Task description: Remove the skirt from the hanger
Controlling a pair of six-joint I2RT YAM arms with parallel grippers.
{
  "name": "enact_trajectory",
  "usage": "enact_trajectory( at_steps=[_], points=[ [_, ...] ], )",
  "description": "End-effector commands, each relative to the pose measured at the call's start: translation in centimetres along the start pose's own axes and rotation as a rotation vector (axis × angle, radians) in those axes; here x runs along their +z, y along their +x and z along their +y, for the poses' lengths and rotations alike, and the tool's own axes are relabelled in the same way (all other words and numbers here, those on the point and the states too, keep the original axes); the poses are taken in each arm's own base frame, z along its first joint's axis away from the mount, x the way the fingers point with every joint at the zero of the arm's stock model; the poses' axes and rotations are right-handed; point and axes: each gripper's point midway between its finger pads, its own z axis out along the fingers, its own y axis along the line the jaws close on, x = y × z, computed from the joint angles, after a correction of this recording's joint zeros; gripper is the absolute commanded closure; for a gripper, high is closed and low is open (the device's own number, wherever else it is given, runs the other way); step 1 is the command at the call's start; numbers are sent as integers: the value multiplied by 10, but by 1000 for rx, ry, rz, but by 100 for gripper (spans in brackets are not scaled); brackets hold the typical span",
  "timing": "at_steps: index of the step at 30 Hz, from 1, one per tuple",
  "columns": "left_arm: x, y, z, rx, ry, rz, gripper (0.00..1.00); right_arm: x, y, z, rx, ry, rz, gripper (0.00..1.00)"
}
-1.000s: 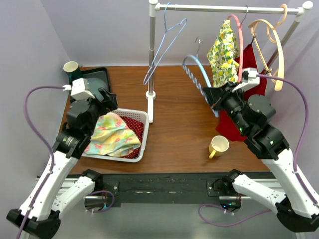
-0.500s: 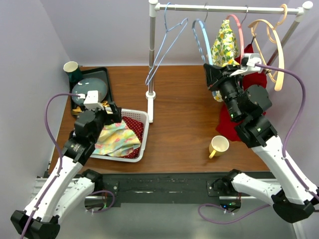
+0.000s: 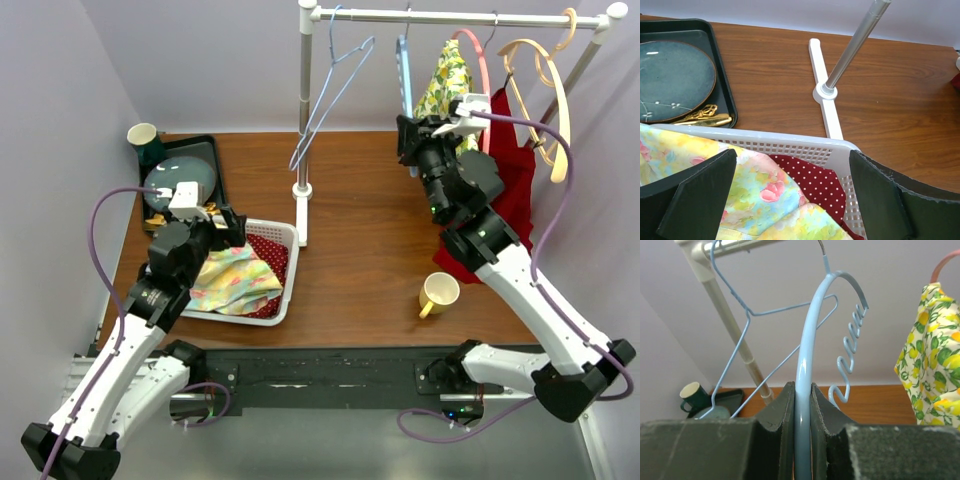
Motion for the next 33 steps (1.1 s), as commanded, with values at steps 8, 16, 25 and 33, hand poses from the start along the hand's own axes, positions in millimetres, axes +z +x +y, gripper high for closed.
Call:
enact_trajectory(
  at_steps=[8,16,25,33],
  points=[
    [1,-13,-6,9,33,-45,0,-7,-5,1,67,6,25,67],
    [-1,-18,-5,2,24,-55,0,-72,48,-18,34,-19,309,25],
    [-1,-15,-9,16,52,-51,0,-78,-45,-45,-160,124,233,28],
    [-1,-14,-12,21,72,-51,0,-45,-93,-88,-337,369,178,35]
  ],
)
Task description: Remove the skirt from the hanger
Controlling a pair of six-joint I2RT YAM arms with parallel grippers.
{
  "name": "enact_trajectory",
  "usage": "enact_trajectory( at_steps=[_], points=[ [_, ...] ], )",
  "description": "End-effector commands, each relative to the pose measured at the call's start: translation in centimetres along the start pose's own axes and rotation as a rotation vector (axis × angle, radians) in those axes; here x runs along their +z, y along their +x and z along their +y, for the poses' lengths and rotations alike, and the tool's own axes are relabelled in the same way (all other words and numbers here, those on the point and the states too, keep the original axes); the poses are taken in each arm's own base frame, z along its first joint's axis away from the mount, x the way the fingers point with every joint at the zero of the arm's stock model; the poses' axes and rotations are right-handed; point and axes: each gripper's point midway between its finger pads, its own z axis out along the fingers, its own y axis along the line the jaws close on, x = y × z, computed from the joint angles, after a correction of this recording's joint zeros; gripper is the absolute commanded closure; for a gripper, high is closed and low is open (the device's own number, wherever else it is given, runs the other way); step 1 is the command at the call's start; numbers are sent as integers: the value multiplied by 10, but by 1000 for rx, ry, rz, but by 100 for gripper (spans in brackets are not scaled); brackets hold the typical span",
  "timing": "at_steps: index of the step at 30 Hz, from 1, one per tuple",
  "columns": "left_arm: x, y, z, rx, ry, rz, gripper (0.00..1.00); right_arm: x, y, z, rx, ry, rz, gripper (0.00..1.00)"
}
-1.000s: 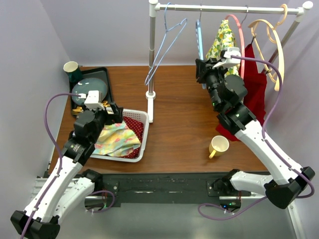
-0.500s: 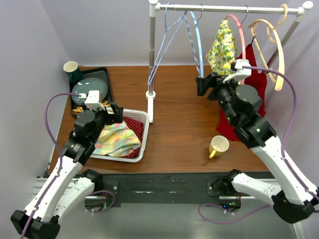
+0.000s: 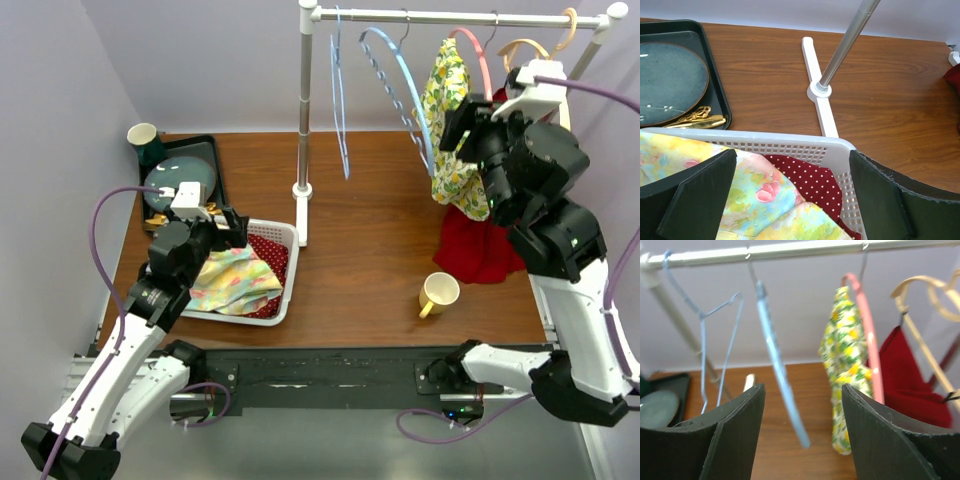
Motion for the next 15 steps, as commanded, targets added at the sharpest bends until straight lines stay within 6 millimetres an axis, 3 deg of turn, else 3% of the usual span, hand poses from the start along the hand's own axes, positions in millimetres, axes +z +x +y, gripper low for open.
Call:
enact_trajectory(
  at_steps=[1,3,8,15],
  points=[
    [-1,-14,-6,15,36,-55,0,23,4,-43,-157,181,65,36],
    [0,-14,-6,16,38,-55,0,33,4,-58,-160,204,85,36],
    [1,-12,-9,20,56,-47,0,54,23,-67,-141,198,162,36],
    [1,-10,-13,24,78,-42,0,77,64,-84,-173,219,249,38]
  ],
)
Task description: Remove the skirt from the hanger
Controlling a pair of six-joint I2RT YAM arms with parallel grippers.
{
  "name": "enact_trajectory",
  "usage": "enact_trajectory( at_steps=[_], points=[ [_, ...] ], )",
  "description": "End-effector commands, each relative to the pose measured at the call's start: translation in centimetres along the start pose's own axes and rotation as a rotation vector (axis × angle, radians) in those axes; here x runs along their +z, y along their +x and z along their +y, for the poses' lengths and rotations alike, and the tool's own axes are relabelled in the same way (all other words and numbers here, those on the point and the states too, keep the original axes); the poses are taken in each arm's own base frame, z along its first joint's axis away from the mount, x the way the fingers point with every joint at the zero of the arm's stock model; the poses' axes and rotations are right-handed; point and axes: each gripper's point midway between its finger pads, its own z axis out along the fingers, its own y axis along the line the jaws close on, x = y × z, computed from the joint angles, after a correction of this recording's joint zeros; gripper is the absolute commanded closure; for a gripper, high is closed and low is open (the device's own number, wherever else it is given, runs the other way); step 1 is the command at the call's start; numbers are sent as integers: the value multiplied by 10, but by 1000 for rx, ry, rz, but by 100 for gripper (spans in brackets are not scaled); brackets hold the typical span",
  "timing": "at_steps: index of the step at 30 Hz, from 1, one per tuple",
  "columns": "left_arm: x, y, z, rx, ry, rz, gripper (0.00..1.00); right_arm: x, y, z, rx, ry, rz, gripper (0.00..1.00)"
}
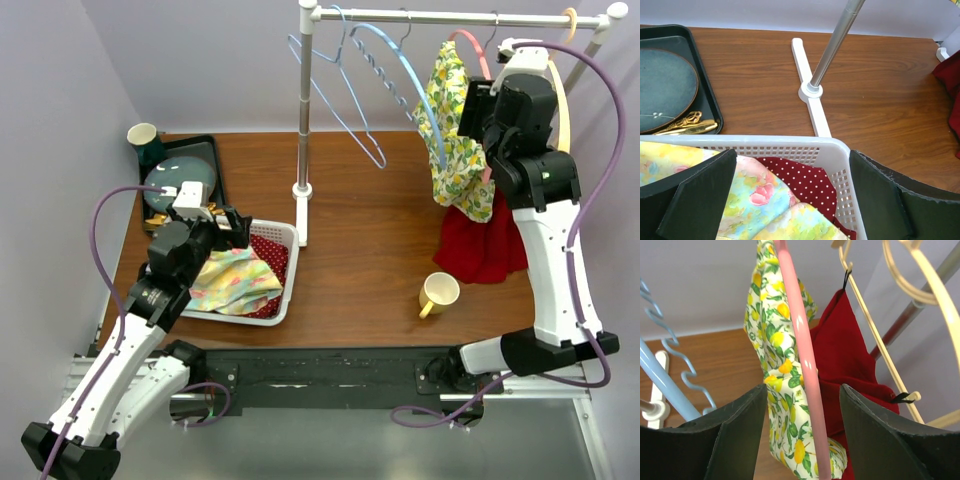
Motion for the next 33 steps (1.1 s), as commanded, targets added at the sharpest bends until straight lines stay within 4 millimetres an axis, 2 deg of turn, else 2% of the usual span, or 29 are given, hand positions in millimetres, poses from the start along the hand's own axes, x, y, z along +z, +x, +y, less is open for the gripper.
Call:
enact_trajectory(
  at_steps=[1,4,5,7,8,10,12,15,16,17,25,29,33],
  points=[
    [1,-8,-5,20,33,-37,0,7,9,-2,-17,-24,16,39],
    [2,-7,-5,20,33,-34,0,12,16,-2,-21,-27,28,42],
    [3,-7,-5,20,34,-30,0,15,23,-1,-24,-35,41,46],
    [3,-7,-6,20,36,-30,0,16,22,2,-18,-51,20,51],
    [2,-8,-5,22,35,-33,0,17,26,2,-24,-51,26,58],
    [1,-8,-5,21,34,-35,0,16,21,2,-18,-51,1,66],
    [0,-10,-6,19,37,-42,0,16,16,3,-8,-61,-28,69],
    [-2,-12,-5,16,34,-51,0,19,12,7,-29,-84,-51,83],
    [-1,-11,-5,16,33,-49,0,19,10,8,-31,-90,-58,96],
    [-1,-11,-5,17,34,-48,0,19,9,9,-29,-93,-64,100],
    [2,-7,-3,22,25,-34,0,13,-31,9,18,-103,-184,100],
    [4,-4,-3,23,26,-23,0,4,-62,6,46,-101,-260,100],
    [3,-5,-5,25,31,-20,0,-7,-80,1,75,-100,-317,100]
  ],
)
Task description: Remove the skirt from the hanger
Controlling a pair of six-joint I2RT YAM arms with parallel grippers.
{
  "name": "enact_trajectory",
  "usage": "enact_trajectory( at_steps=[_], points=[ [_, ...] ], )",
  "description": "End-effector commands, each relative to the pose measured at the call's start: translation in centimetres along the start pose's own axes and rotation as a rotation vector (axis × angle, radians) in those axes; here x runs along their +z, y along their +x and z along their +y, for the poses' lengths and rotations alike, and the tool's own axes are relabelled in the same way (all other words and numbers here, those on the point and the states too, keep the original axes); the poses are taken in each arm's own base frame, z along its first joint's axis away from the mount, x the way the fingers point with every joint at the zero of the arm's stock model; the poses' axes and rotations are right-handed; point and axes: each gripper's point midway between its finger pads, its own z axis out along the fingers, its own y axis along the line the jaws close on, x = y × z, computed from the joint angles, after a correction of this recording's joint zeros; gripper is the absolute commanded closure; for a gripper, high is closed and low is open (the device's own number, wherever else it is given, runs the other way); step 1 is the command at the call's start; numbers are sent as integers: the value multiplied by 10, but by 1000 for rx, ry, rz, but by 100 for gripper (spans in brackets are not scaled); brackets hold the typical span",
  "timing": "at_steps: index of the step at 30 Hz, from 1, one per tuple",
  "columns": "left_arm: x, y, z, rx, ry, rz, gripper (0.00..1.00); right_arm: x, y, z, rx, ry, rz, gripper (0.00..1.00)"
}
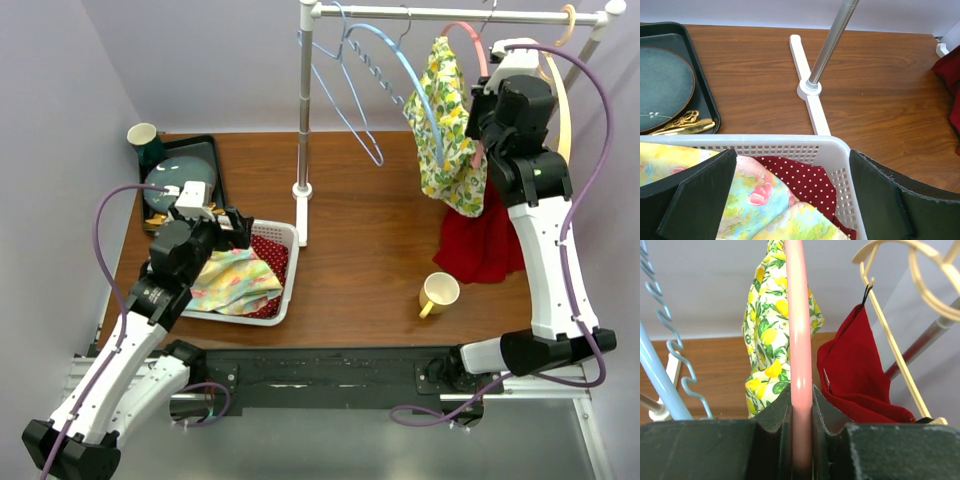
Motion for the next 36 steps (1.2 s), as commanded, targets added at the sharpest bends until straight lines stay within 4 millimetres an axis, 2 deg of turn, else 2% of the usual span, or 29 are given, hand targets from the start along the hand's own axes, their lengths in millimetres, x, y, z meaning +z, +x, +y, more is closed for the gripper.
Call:
enact_trajectory(
  at_steps=[1,6,13,16,25,28,29,30,31,36],
  points=[
    [0,-9,-3,19,20,-36,0,-30,-86,-11,91,2,-283,100],
    [-2,-11,-6,17,40,-53,0,-42,-87,-17,100,11,-284,100],
    [-1,-10,-12,20,74,-37,0,-59,-57,-18,132,-6,-223,100],
    [-2,-11,-14,20,83,-42,0,-63,-50,-19,138,-7,-217,100],
    [-3,-12,-14,27,84,-45,0,-76,-44,-18,157,-32,-209,100],
    [-4,-12,-14,38,88,-44,0,-85,-28,-17,189,-43,-134,100],
    [-4,-12,-14,40,91,-45,0,-88,-11,-17,195,-35,-69,100],
    [-5,-12,-16,43,100,-45,0,-100,-9,-21,230,-30,-71,100],
    [-6,-14,-20,49,125,-49,0,-101,6,-17,283,-38,-36,100],
    [-15,-20,-44,93,269,-58,0,-136,23,2,449,-175,-35,100]
  ],
)
